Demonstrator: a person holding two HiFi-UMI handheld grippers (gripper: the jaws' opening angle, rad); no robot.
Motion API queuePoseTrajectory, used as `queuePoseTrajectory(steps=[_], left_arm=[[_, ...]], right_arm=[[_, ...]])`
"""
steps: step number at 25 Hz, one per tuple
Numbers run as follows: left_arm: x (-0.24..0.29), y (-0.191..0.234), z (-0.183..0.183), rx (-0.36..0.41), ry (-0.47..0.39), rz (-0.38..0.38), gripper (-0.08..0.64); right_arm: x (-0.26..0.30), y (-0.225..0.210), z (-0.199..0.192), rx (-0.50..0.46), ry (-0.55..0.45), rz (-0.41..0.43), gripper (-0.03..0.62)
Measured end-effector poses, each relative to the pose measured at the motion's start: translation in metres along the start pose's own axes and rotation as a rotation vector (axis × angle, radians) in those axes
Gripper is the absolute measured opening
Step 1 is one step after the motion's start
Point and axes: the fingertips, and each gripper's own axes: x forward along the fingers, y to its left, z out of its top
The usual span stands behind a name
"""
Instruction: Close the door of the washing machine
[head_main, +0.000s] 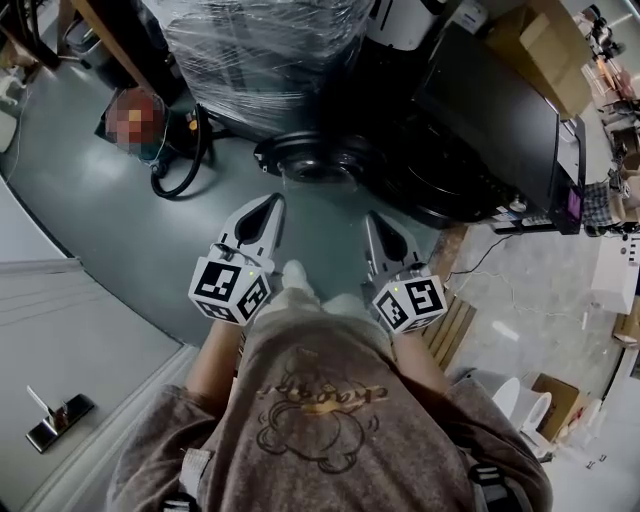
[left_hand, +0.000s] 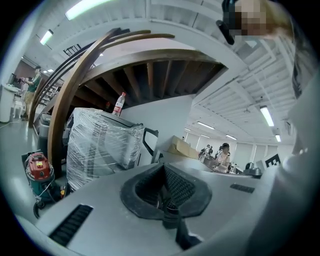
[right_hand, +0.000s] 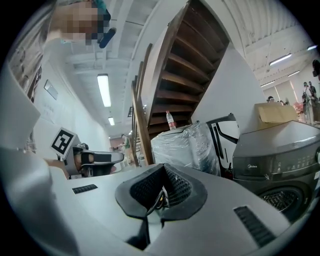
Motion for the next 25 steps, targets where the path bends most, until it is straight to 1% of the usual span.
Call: queuePoseTrajectory(steps=[6,12,14,17,19,20,21,22,25], left_arm=[[0.024,0.022,0.009,-0.007,0.003,0.000,0.000],[0.041,0.028,0.013,-0.009,0.003,-0.015,0.000],[0.046,0.028,0.013,-0.008,0.004,-0.025,0.000],[0.053,0.031,0.015,-0.008,-0.006,-0.023,0.002],[0.058,0.032,0.016,-0.006,-0.006,-0.027,0.004],[0.061,0.031,0.016,-0.008,-0.005,-0.035,0.035],[0.063,0.031,0.015,-0.010,-0.003,-0.045,0.090],[0.066,0.030,0.015,-0.011,-0.001,-0.055,0.113],[0.072,0.028,0.011,-0.005,0.014,-0.092,0.191]], right_arm=[[0.030,-0.010,0.010,0.003,-0.006,-0.009,-0.005],[0.038,-0.026,0.015,0.012,-0.014,-0.020,-0.005],[0.040,-0.029,0.014,0.015,-0.010,-0.008,-0.005],[0.046,-0.031,0.011,0.026,0.003,0.032,0.001],[0.051,-0.033,0.009,0.032,0.008,0.059,0.039],[0.054,-0.034,0.009,0.032,0.009,0.071,0.055],[0.057,-0.035,0.009,0.032,0.009,0.082,0.067],[0.059,-0.036,0.009,0.032,0.008,0.093,0.087],[0.069,-0.038,0.008,0.011,0.020,0.118,0.181]])
